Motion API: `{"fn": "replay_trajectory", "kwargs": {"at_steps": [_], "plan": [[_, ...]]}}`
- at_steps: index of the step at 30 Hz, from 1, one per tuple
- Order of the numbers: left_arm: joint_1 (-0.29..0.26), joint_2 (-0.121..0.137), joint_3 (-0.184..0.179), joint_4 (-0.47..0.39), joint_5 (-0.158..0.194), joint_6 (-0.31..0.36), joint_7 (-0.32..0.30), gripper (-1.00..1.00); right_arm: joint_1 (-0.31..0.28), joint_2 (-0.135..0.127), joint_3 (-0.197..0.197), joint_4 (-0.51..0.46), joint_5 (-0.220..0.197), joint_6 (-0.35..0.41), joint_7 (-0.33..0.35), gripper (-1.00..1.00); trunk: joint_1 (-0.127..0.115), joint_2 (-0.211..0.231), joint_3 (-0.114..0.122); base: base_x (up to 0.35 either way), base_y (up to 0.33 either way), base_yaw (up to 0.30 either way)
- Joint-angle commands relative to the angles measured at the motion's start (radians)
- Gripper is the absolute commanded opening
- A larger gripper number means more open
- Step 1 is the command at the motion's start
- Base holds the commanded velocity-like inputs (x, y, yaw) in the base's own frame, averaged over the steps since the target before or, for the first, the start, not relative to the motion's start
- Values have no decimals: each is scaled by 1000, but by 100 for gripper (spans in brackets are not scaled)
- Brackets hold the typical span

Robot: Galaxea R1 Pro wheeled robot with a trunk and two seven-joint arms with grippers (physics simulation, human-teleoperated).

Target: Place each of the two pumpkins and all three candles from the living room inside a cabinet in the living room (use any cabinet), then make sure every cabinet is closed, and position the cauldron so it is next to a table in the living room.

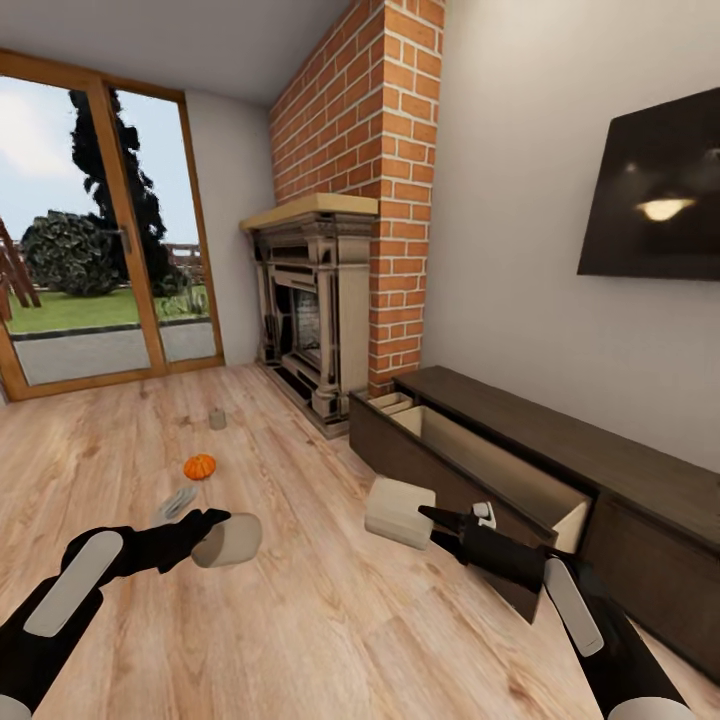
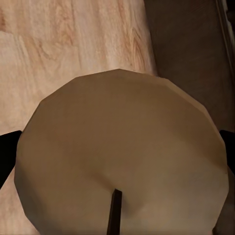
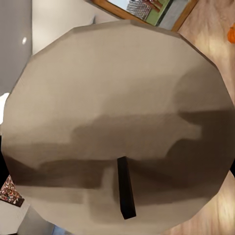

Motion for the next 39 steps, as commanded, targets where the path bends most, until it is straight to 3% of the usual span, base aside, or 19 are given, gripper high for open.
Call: {"fn": "replay_trajectory", "kwargs": {"at_steps": [1,5,12,36,39], "plan": [[-1,1,-1,-1,10,0,9,-100,-1,0,-1,0,2,3,3,-100,-1,0,3,0,0,-12],[-1,2,2,-1,12,1,9,-100,-1,0,-1,0,1,2,3,-100,-16,28,15,0,0,-5],[-1,3,-2,-1,58,1,11,-100,-1,1,-1,0,1,2,1,-100,-43,77,37,0,0,0],[-1,3,-4,-1,62,1,11,-100,-1,1,-1,0,1,2,3,-100,-135,245,114,0,0,-31],[-1,3,-3,-6,61,1,11,-100,-1,2,-1,0,1,2,3,-100,-135,245,116,0,0,-219]]}}
